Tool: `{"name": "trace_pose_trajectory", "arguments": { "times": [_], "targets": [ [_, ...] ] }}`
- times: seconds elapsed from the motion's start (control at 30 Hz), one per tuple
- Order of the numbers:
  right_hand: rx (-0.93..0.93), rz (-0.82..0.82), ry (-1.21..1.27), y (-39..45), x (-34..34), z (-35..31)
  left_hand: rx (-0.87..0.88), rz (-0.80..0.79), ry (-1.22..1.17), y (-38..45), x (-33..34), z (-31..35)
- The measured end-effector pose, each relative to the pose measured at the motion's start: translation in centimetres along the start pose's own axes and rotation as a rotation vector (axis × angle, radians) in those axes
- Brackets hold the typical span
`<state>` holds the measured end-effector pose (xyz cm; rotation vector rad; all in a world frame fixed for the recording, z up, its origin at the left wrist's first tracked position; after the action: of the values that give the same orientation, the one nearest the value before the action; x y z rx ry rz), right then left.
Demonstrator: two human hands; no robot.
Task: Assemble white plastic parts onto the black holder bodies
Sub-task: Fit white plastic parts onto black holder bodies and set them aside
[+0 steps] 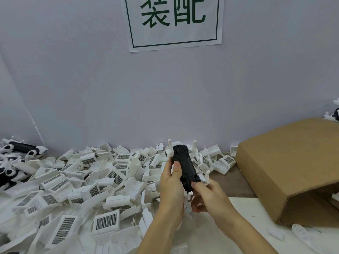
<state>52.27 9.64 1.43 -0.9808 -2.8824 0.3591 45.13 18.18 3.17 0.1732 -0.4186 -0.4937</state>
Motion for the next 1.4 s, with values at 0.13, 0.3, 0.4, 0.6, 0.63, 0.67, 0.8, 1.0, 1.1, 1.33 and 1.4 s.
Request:
{"name": "trace_pose_trajectory", "arguments": {
  "times": [0.13,0.3,0.4,0.6,0.63,0.67,0.8,1.0,1.1,1.33,1.4],
  "targets": [
    [0.002,-0.014,0.002,0.0,0.0,-0.1,-0.014,0.011,-0.009,0.0,0.0,0.2],
    [0.005,-0.102,0.145,0.2,-0.4,-0.5,-0.110,0.067,-0.220,0.2,-0.1,0.6],
    [-0.006,-0.012,0.181,0.5,-2.2,-0.7,-0.066,0.062,-0.221,1.2,-0.9,1.9],
    [-0.063,0.192,-0.541,0.2,-3.6,-1.3,-0.038,0.155,-0.169,1.9,-2.8,2.4],
    [-0.068,0.156,-0.642,0.2,-3.4,-1.2,-0.036,0.186,-0.151,1.9,-3.1,2.3],
    [-0.056,0.104,-0.743,0.1,-3.1,-0.9,-0.030,0.217,-0.126,1.8,-3.5,2.3],
    [0.066,-0.029,-0.962,-0.2,-1.5,1.0,-0.020,0.247,-0.045,1.7,-4.1,2.1],
    [-0.056,0.172,-0.901,0.2,-1.5,-0.1,-0.119,0.117,-0.092,1.6,-2.2,1.3],
    [-0.089,0.232,-0.776,0.3,-3.5,-0.9,-0.158,0.066,-0.082,1.4,-1.4,0.9],
    [-0.196,0.327,-0.258,-0.8,-8.2,-3.6,0.007,-0.009,0.076,1.0,-1.4,1.6],
    [-0.247,0.324,-0.152,-1.3,-8.5,-4.4,0.025,-0.004,0.108,0.8,-1.4,1.8]
  ]
}}
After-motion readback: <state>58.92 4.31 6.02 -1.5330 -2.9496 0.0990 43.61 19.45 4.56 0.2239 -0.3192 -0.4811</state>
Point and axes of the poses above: each hand's wrist, its own y-axis towards the middle knuckle, its own x-axis out of the palm, z = x × y, the point moved 8 cm from there along y, towards the middle knuckle, and after that the axes turned 14 degrees about x, right-handed, at the moved point
